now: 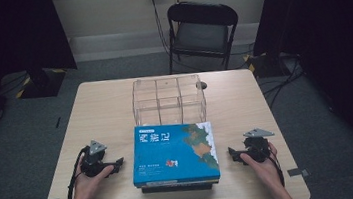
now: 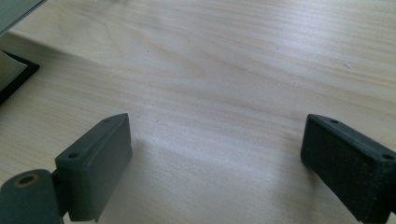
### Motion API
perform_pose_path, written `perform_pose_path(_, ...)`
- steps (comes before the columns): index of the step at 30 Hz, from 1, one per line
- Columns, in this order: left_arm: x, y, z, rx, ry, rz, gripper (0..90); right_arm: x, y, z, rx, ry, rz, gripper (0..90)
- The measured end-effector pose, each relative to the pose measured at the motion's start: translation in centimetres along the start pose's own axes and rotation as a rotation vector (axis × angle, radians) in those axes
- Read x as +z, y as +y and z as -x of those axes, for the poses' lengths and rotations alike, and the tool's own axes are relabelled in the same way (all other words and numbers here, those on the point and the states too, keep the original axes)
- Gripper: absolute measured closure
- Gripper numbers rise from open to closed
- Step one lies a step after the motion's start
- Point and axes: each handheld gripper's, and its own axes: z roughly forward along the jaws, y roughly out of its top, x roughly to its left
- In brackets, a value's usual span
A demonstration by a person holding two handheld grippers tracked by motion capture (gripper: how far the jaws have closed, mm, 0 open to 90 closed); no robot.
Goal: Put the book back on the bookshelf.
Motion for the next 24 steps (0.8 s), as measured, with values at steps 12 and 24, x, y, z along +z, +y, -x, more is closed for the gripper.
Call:
perform_pose_path(12,-1.9,0.6,0.6,-0.032,-0.063,0.027,23.6,-1.3,0.4,0.0,0.015,0.043,0.027,26.6)
perform_pose_path(24,-5.4,2.1,1.6,-0.078,-0.179,0.141,41.1,-5.1,3.4,-1.4,-0.039,0.179,0.164,51.3)
